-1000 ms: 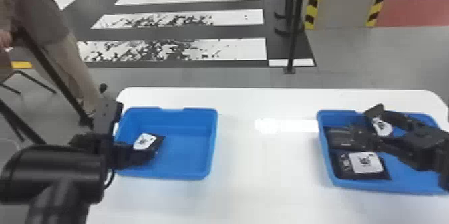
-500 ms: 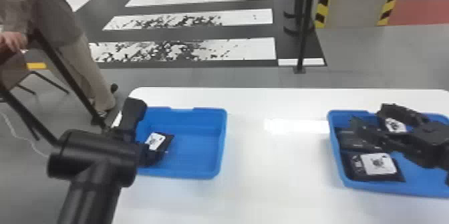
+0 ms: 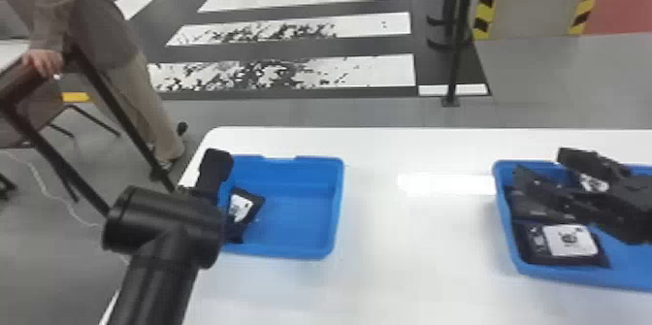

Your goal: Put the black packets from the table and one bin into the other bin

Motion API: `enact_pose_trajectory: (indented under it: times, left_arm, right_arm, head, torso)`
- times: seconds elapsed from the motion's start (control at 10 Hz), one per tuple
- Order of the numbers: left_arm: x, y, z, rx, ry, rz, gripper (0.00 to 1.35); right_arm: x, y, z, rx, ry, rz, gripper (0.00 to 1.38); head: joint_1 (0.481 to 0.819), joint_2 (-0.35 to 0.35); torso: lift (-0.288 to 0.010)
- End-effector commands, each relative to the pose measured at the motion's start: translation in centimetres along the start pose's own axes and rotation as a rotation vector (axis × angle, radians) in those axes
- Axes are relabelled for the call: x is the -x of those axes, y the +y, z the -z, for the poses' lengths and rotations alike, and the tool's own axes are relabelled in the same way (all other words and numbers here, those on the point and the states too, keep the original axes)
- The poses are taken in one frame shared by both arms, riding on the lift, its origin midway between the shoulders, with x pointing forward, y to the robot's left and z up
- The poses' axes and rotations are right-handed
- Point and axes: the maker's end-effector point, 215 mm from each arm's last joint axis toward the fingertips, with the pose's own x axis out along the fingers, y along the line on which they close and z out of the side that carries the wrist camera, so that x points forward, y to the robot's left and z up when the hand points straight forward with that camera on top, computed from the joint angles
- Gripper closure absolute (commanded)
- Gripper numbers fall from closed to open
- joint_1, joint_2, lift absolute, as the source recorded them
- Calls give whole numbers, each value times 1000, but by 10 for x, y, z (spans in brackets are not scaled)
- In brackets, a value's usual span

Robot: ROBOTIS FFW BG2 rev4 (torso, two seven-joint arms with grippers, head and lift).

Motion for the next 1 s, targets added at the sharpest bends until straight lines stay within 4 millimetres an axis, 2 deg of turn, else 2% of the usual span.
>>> enact_pose_trajectory:
  times: [0.0, 0.1, 0.2, 0.3, 0.4, 0.5, 0.6, 0.8, 0.9]
  left_arm:
    - [5, -27, -20, 0, -82, 89, 1207]
    - [17, -40, -34, 26, -161, 151, 1205]
    - [37, -53, -51, 44, -265, 209, 1205]
    - [69, -62, -76, 44, -385, 242, 1205]
    - [104, -82, -103, 30, -512, 301, 1205]
    - [130, -104, -120, 29, -602, 372, 1205]
    - [144, -122, -129, 22, -636, 418, 1205]
    - [156, -165, -130, 7, -641, 522, 1205]
    - [161, -187, -130, -6, -639, 572, 1205]
  right_arm:
    - [-7, 11, 0, -10, -3, -29, 246]
    - [-13, 20, -8, -4, -14, -53, 246]
    - [-20, 30, -19, -1, -32, -82, 245]
    - [-27, 49, -33, 4, -54, -127, 245]
    - [-34, 72, -42, -7, -62, -183, 240]
    - [-43, 101, -49, -30, -59, -252, 245]
    - [-54, 132, -51, -56, -44, -332, 246]
    - [-78, 194, -51, -59, 3, -470, 246]
    - [-87, 212, -53, -55, 12, -511, 246]
  head:
    - [695, 189]
    - [695, 175]
    - [695, 168]
    - [695, 159]
    - [695, 155]
    - [695, 153]
    - [695, 151]
    - [695, 167]
    - [695, 183]
  torso:
    - [-110]
    - [-110]
    - [-110]
    - [-110]
    - [-110]
    - [-110]
    - [-110]
    - [-110]
    - [-110]
